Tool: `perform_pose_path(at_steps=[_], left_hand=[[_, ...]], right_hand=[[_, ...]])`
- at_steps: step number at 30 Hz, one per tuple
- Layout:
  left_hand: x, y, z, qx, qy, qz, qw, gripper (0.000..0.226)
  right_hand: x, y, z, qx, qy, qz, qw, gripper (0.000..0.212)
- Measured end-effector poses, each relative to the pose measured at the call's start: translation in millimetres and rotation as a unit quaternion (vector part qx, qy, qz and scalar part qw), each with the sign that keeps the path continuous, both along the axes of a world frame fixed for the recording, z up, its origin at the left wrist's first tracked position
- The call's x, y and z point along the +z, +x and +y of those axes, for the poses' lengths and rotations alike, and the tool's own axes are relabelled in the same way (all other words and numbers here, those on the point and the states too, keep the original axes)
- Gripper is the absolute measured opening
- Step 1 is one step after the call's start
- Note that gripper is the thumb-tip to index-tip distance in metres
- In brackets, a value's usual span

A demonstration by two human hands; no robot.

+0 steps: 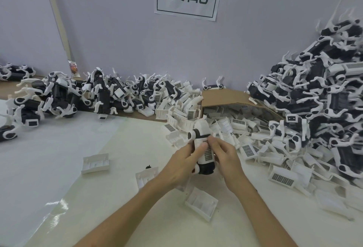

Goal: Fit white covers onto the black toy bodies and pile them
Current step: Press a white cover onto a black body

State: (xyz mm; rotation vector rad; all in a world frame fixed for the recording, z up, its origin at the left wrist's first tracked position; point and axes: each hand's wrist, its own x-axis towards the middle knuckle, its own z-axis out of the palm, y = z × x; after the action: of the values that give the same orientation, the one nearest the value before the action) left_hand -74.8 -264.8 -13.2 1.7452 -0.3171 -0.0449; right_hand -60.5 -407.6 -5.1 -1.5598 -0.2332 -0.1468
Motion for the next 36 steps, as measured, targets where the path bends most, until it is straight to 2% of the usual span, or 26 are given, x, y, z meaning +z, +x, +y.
perform_pose_path(at_steps=[6, 13, 16, 19, 21, 24, 31, 33, 36], left_hand=[[0.9, -0.5, -0.2, 0.02, 0.062, -0.059, 0.996, 0.034], [1.5, -0.5, -1.8, 0.055, 0.079, -0.095, 0.991, 0.028], [1.2, -1.8, -1.6, 0.069, 0.067, -0.1, 0.99, 0.039], [-0.2, -1.1, 0.7, 0.083, 0.057, -0.103, 0.99, 0.051], [-1.3, -0.4, 1.9, 0.096, 0.051, -0.109, 0.988, 0.05], [-1.2, -0.8, 2.8, 0.103, 0.033, -0.12, 0.987, 0.047], [5.2, -6.5, 4.3, 0.118, 0.019, -0.117, 0.986, 0.053], [5.8, -7.7, 3.6, 0.111, 0.015, -0.123, 0.986, 0.045], [8.4, -12.2, 1.7, 0.096, 0.002, -0.127, 0.987, 0.039]], right_hand=[[-0.8, 1.1, -1.9, -0.022, 0.013, -0.034, 0.999, 0.034], [-3.5, 3.8, -4.5, -0.047, -0.015, -0.072, 0.996, 0.027], [-3.1, 4.0, -3.9, -0.043, -0.001, -0.063, 0.997, 0.026], [-3.9, 4.2, -3.8, -0.053, 0.002, -0.06, 0.997, 0.034], [-4.2, 4.2, -3.7, -0.052, 0.001, -0.055, 0.997, 0.036], [-5.5, 4.7, -2.5, -0.043, 0.003, -0.046, 0.998, 0.028], [-1.1, 7.4, -11.1, -0.104, 0.011, -0.042, 0.994, 0.04], [0.1, 7.6, -13.3, -0.103, 0.007, -0.051, 0.993, 0.044], [4.5, 4.1, -12.7, -0.067, 0.008, -0.045, 0.997, 0.03]])
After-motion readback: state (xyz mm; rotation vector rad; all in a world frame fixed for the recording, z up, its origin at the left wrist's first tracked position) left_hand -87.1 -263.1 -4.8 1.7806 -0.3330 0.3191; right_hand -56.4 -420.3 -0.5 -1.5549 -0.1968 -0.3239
